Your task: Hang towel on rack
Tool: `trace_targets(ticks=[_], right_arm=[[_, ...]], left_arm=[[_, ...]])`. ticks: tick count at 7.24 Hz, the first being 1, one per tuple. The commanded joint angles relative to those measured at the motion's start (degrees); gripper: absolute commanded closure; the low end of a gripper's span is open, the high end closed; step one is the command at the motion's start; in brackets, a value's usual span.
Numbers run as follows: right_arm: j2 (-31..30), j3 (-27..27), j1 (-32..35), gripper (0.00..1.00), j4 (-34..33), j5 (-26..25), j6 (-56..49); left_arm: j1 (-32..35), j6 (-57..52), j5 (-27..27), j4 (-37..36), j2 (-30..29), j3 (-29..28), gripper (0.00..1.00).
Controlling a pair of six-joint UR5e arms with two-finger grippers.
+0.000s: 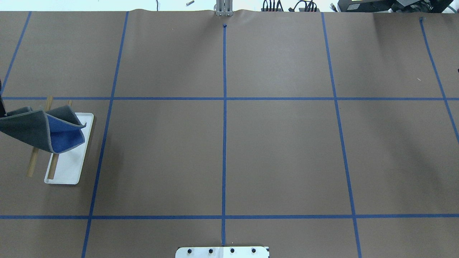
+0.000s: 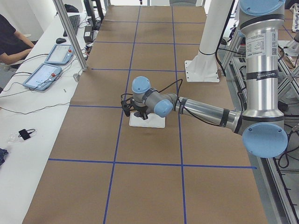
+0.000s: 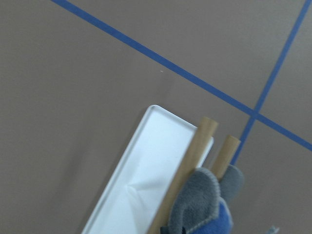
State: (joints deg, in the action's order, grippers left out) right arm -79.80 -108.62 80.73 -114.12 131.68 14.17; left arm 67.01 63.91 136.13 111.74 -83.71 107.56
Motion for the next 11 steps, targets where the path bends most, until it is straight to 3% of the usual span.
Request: trace_targets(ticks=[1,2,4,6,7,9,11], right_arm=[[-0.3,0.1,0.1,0.00,0.0,-0.2,0.1],[-0.6,-0.4,0.1,0.00,0.0,-0.1,-0.4],[-0.9,0.5,0.1,0.00,0.0,-0.2,-0.3],[0.1,2.0,0.1,0.00,0.0,0.2,-0.3],[0.0,2.0,0.6,0.00,0.0,3.0,-0.4],[-1.1,2.9,1.9,0.00,-0.1,4.8,-0.6],[-3.0,3.1,3.0,0.00,0.0,4.9,-0.6]], left_arm=[[0.2,-1.4,-0.3,0.1,-0.7,-1.7,0.62],[0.2,-1.3,-0.5,0.4,-1.4,-1.7,0.02],[0.6,-1.4,-0.3,0.3,-2.6,-1.7,0.02],[5.2,-1.4,-0.1,-0.9,-4.9,-1.8,0.02],[6.6,-1.5,-0.2,-1.3,-5.1,-1.7,0.02],[12.2,-18.6,-0.3,-1.4,-4.6,-1.9,0.02],[16.4,-35.6,-0.8,-4.7,-4.6,-5.8,0.02]])
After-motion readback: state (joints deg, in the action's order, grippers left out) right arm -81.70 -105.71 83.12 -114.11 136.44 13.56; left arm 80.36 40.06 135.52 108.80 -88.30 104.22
